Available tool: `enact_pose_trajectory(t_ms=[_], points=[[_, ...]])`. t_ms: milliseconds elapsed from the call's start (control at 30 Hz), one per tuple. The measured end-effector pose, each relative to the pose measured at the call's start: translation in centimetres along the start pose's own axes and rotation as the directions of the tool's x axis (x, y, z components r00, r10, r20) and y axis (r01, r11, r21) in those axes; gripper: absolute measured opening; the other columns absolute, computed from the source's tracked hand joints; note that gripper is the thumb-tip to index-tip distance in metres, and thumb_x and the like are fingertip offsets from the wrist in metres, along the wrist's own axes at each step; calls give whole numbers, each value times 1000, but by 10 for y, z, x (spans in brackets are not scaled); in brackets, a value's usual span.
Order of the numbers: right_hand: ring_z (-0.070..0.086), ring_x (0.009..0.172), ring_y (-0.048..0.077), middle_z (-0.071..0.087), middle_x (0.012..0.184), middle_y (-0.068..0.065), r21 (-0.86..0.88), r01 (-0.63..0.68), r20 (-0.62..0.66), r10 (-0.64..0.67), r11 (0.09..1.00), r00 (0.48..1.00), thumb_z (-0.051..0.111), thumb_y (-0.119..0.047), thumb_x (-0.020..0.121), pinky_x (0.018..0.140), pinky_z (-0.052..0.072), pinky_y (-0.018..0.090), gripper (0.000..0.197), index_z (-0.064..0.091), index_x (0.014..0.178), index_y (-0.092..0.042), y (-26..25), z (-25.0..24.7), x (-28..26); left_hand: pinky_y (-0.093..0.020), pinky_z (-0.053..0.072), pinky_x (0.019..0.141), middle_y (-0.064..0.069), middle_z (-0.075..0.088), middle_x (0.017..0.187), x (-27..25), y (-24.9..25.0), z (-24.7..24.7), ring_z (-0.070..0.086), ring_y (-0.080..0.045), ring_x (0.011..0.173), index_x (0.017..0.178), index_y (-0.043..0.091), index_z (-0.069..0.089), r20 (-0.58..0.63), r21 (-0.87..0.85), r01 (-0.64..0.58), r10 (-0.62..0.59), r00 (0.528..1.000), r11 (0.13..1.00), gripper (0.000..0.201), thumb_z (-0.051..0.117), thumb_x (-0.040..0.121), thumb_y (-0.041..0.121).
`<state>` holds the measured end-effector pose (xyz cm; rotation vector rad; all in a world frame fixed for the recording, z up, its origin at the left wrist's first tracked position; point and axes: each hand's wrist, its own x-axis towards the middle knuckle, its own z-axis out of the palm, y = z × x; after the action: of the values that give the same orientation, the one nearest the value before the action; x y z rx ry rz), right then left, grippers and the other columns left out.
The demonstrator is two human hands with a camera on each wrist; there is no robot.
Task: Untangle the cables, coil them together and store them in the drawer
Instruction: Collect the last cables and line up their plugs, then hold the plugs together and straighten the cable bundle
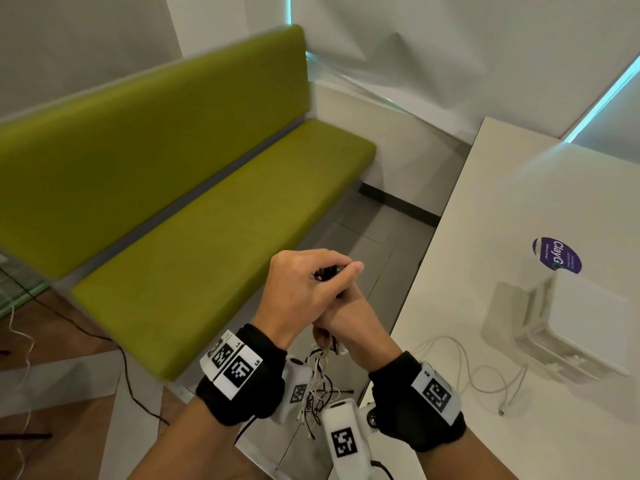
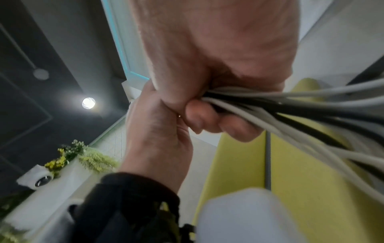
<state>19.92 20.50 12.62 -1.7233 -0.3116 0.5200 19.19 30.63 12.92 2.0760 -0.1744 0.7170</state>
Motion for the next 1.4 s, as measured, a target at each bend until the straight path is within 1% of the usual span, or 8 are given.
enact_pose_trajectory(t_ms=[300, 500, 667, 800, 900, 1033, 1267, 1400], points=[[43, 37, -1, 46, 54, -14, -54, -19, -39, 17, 998, 999, 47, 3, 90, 43, 33, 15, 28, 51, 76, -21, -7, -4, 3, -36, 57, 79, 7, 76, 90, 8, 5, -11, 71, -7, 87, 90, 15, 79, 160, -208, 165, -133, 978, 964, 20, 79, 77, 29], [45, 41, -2, 48, 44, -19, -28, 49, 36, -48, 998, 998, 62, -15, 95, 44, 34, 11, 32, 54, 66, -25, -20, -21, 6, -46, 30, 116, 5, 50, 145, -16, -22, -17, 46, -13, 135, 147, 27, 38, 361, -630, 489, -330, 872, 603, 70, 30, 91, 68], [22, 38, 9, 28, 45, -9, 161, 66, 98, -83, 985, 992, 60, -28, 96, 40, 21, 21, 44, 34, 61, -22, -37, -51, -8, -15, 39, 104, 17, 65, 121, -27, -11, 14, 55, 2, 119, 118, 28, 61, 753, -322, 504, -105, 650, 802, 57, 83, 68, 44], [15, 39, 9, 21, 48, -7, 275, 8, 160, -54, 961, 986, 58, -26, 93, 42, 10, 27, 44, 25, 63, -21, -48, -75, -28, -28, 53, 81, 4, 69, 86, -19, 7, 56, 64, -10, 86, 82, 26, 69, 766, -294, 403, -39, 642, 867, 13, 79, 78, 33], [15, 40, 12, 22, 48, -7, 223, 40, 148, -75, 974, 986, 56, -25, 93, 44, 9, 32, 41, 30, 61, -22, -51, -95, -42, -36, 49, 67, 7, 61, 67, -18, -8, 79, 59, -13, 66, 65, 32, 61, 838, -139, 318, -59, 542, 938, 27, 75, 74, 54], [16, 40, 12, 24, 48, -7, 213, 42, 52, -54, 976, 997, 58, -27, 93, 45, 9, 33, 42, 33, 59, -26, -46, -118, -51, -26, 33, 52, 10, 50, 52, -25, -42, 96, 41, -6, 47, 52, 29, 57, 793, -17, 333, -190, 579, 943, 35, 80, 76, 40], [19, 38, 12, 25, 47, -7, 172, 74, 35, -81, 982, 996, 58, -25, 93, 42, 16, 24, 43, 35, 57, -28, -35, -121, -48, -36, 51, 86, 7, 74, 84, -28, -88, 81, 69, -14, 87, 85, 29, 74, 901, 179, 308, -281, 330, 934, 24, 83, 69, 43], [20, 39, 12, 25, 49, -5, 127, 121, 60, -129, 985, 990, 58, -26, 94, 46, 17, 27, 44, 36, 57, -28, -33, -113, -42, -39, 50, 89, -2, 74, 88, -28, -118, 56, 68, -21, 89, 86, 25, 77, 857, 135, 400, -309, 412, 906, 9, 74, 83, 32]])
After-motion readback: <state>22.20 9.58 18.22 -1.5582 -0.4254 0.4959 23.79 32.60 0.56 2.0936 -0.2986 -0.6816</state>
